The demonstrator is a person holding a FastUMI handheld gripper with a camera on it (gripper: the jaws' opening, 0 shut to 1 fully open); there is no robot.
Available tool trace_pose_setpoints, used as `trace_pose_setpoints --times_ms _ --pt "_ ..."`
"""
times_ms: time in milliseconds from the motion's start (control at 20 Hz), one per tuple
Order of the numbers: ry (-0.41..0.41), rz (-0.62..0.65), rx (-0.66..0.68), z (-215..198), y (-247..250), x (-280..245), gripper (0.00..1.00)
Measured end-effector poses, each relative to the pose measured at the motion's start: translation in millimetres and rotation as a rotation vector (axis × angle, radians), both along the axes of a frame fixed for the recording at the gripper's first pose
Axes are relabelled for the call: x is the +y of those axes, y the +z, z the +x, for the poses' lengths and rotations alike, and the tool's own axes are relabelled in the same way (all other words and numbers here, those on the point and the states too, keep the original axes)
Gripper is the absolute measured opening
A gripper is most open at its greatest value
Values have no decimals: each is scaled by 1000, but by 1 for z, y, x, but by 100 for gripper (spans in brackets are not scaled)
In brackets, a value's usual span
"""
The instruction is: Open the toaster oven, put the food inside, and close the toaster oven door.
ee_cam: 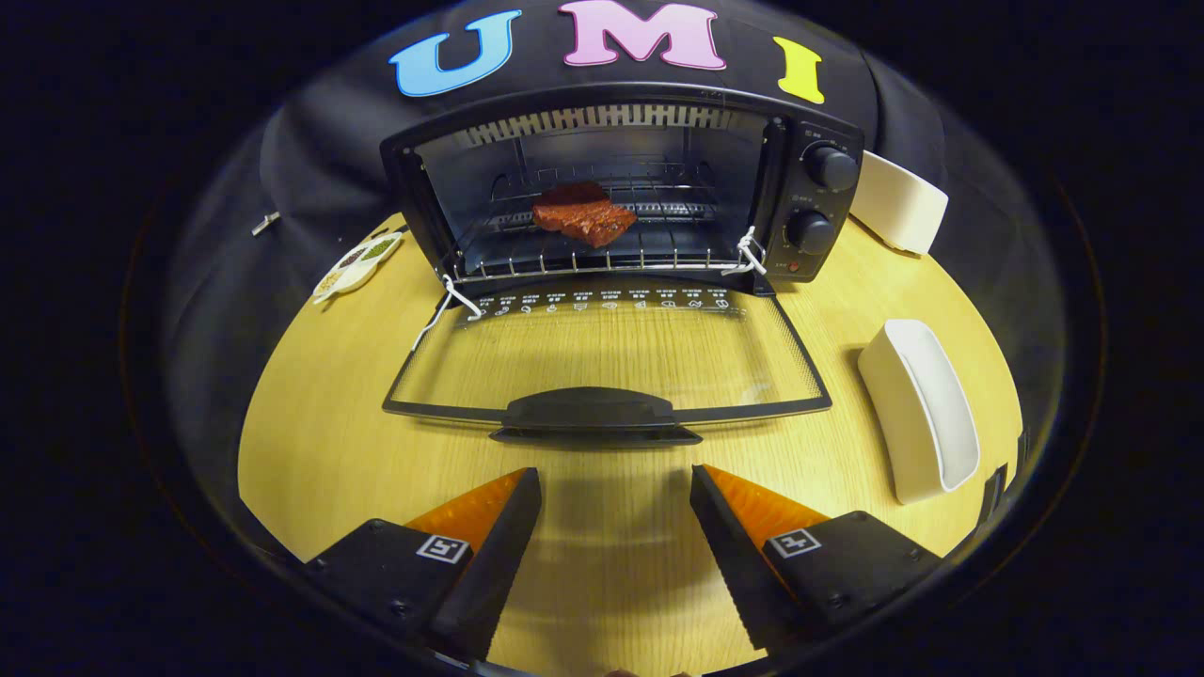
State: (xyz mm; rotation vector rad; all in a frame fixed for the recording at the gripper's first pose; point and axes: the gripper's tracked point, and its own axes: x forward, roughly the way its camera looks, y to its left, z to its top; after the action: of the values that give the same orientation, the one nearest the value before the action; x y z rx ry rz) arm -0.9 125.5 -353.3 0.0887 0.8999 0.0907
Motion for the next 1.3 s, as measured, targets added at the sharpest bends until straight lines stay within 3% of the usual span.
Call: trace_pose_setpoints --times_ms 250,500,800,1100,1300 --pt "-41 -38 -28 11 -2 0 98" --pt "-29 -50 -73 11 11 0 99" --pt "-19 -7 -153 13 56 -2 99" --pt "11 5 -325 57 120 -6 98" --pt "29 11 -352 78 140 -9 98"
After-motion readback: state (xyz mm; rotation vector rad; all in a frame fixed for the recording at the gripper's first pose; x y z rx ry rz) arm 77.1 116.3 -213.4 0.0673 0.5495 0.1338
